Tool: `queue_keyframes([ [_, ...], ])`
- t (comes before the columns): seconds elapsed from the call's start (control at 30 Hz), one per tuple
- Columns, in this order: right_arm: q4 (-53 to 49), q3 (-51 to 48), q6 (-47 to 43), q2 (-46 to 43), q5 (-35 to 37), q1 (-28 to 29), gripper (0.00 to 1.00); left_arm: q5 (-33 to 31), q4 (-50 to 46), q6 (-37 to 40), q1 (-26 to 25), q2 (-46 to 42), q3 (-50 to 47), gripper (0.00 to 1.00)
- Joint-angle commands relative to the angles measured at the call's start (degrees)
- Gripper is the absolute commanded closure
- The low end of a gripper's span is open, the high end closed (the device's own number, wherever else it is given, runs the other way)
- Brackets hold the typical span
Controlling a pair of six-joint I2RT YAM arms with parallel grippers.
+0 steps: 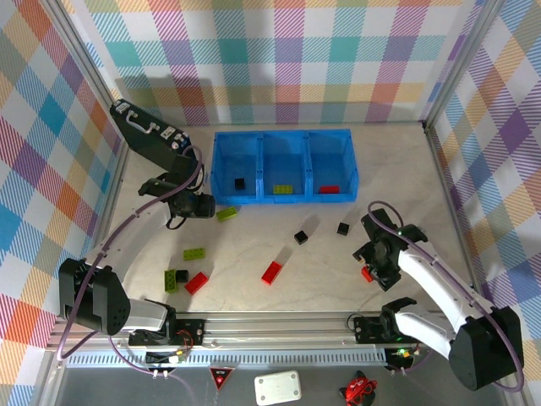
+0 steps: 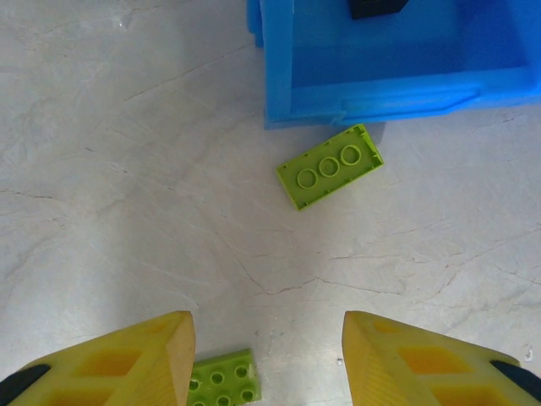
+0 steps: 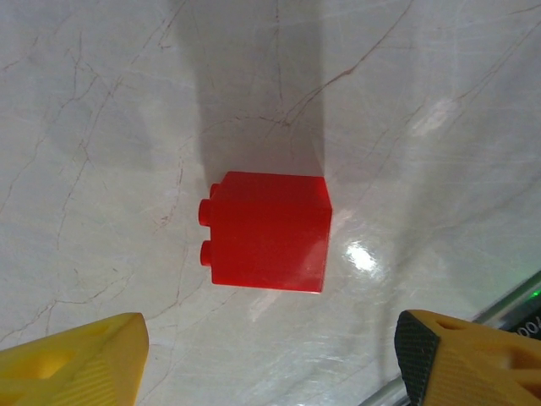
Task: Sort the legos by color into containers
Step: Pick up the lego from the bottom-right of the table.
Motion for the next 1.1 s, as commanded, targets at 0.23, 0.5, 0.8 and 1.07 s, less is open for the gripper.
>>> queue_keyframes([
  [0.23,4.7,-2.8,1.2,4.2,0.2,-1.9,0.24,-1.4,0.0,1.0,0.7,-1.0,-0.8,0.51],
  [0.5,8.1,-5.1,0.4,7.3,0.3,-2.9,0.27,-1.6,-0.1,1.1,0.7,-0.8,-0.8,0.51],
  [0.8,9.0,-6.0,-0.3,9.3,0.5,-3.2,0.35,-1.6,0.0,1.1,0.7,-0.7,-1.0,0.51],
  [1.07,8.8,-6.2,-0.7,7.4,0.9,-3.4,0.42,-1.8,0.0,1.1,0.7,-0.7,-1.0,0.51],
])
